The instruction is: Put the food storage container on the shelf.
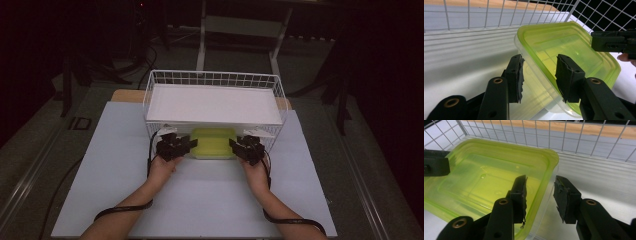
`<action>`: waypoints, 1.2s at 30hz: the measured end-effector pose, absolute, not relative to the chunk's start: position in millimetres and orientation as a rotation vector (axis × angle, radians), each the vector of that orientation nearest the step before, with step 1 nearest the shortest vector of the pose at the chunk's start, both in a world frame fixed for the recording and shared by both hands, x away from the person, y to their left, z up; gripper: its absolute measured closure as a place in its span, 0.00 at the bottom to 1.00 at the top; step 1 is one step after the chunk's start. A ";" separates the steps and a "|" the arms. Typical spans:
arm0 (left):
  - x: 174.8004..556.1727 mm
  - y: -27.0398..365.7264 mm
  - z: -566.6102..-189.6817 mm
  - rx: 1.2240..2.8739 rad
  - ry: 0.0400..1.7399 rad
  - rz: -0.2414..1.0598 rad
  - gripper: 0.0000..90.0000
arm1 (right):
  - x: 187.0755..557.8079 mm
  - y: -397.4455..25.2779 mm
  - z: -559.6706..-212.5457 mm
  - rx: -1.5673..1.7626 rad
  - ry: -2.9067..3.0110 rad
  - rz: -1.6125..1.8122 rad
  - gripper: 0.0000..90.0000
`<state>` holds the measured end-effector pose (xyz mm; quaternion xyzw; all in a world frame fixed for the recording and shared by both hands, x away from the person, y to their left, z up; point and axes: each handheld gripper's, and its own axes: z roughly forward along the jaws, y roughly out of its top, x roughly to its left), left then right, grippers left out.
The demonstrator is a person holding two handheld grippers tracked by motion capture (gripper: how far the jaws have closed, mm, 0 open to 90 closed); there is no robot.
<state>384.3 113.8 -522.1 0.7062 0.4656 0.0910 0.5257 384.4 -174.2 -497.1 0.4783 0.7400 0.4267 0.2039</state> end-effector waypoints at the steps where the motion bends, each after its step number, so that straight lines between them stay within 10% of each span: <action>1: 384.5 113.7 -522.2 1.688 1.115 0.217 0.64 | 383.9 -173.3 -497.1 1.320 2.062 1.177 0.69; 36: 331.6 142.5 -492.3 1.747 1.061 0.288 0.47 | 334.1 -154.8 -476.7 1.196 2.240 1.339 0.49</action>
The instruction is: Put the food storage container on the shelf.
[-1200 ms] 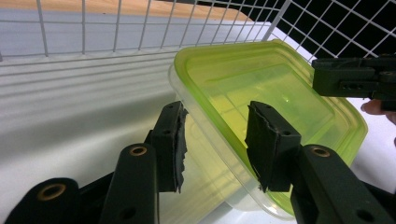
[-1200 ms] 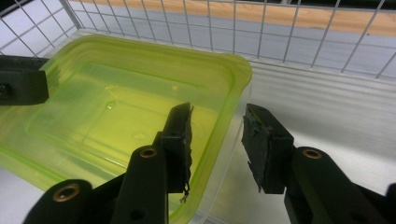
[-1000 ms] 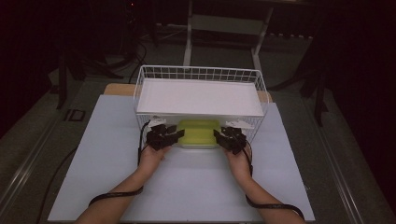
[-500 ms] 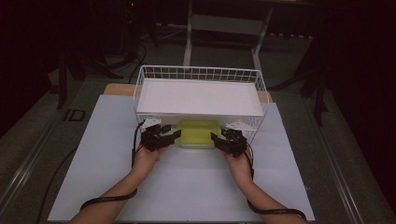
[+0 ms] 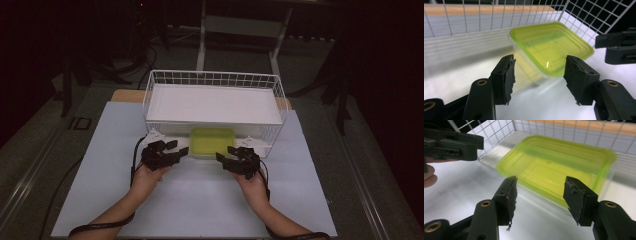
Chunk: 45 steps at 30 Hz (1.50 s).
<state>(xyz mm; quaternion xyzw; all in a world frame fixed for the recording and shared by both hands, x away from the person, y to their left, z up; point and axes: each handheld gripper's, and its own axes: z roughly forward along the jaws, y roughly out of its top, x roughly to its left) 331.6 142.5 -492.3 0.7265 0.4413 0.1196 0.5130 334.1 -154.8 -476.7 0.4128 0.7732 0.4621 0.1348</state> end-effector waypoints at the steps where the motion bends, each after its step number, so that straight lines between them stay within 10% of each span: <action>1: 327.6 144.2 -493.1 1.757 1.056 0.290 0.47 | 332.9 -152.9 -477.9 1.187 2.242 1.332 0.49; 10: 307.1 153.5 -495.1 1.812 1.047 0.267 0.40 | 325.5 -139.6 -489.0 1.165 2.261 1.223 0.67; 16: 285.0 162.3 -502.0 1.806 0.973 0.235 0.27 | 324.4 -132.6 -496.6 1.145 2.277 1.171 0.99; 23: 272.7 160.0 -508.9 1.836 0.963 0.183 0.03 | 328.5 -123.6 -503.2 1.146 2.295 1.164 1.00; 45: 267.4 157.3 -512.3 1.841 0.935 0.295 0.01 | 366.1 -108.9 -518.3 1.196 2.232 1.108 1.00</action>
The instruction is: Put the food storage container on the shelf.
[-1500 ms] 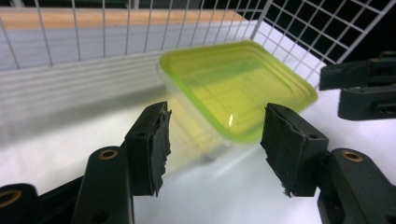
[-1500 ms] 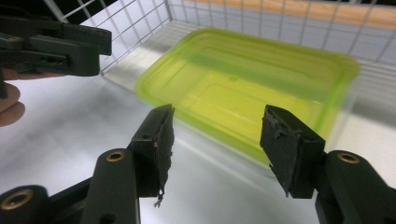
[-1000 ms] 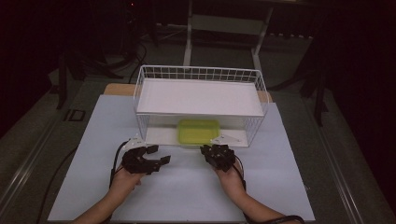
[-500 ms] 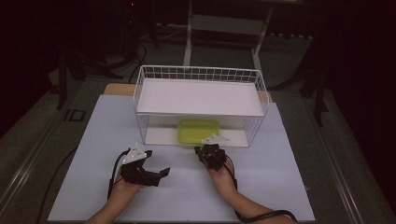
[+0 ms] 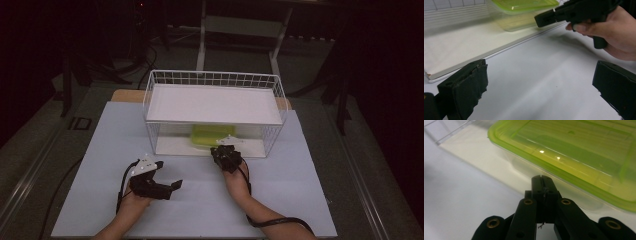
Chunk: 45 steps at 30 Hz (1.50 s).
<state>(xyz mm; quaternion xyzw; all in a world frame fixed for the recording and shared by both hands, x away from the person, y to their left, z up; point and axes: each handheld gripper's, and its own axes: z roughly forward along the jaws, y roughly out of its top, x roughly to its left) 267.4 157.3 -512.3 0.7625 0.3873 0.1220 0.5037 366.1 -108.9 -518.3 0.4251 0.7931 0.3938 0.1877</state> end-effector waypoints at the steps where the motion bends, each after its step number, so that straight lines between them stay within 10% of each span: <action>1: 267.3 156.9 -512.2 1.840 0.936 0.301 0.01 | 368.4 -110.1 -518.4 1.204 2.220 1.114 1.00; 45: 265.3 152.4 -513.2 1.855 0.854 0.292 0.01 | 358.7 -112.6 -499.2 1.162 2.212 1.223 0.87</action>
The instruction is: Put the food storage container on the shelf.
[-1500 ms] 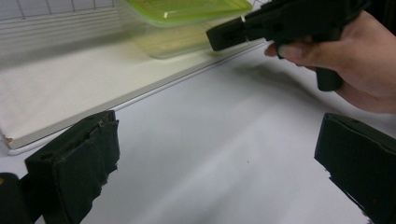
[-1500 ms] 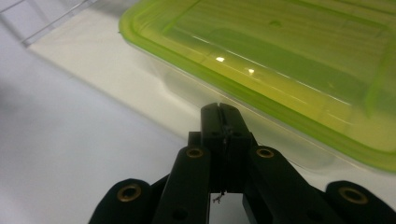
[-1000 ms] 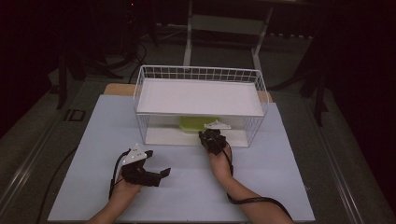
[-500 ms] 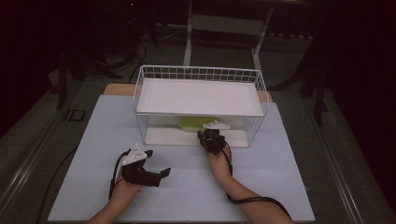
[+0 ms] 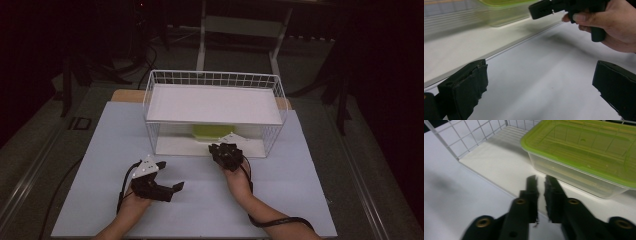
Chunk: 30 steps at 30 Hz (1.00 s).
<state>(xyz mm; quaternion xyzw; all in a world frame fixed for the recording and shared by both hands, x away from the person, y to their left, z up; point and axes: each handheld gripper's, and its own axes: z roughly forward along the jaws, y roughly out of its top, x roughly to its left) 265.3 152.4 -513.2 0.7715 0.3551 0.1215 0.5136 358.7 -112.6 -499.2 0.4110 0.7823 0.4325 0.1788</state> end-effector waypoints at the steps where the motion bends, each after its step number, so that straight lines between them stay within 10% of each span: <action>1: 265.2 151.7 -513.1 1.859 0.853 0.290 0.01 | 357.7 -113.3 -498.5 1.165 2.213 1.227 0.84; 14: 263.2 148.6 -510.4 1.845 0.846 0.286 0.01 | 348.1 -124.9 -497.7 1.134 2.266 1.306 0.17; 30: 258.0 145.3 -498.1 1.851 0.776 0.226 0.01 | 321.4 -147.6 -492.3 1.032 2.314 1.312 0.16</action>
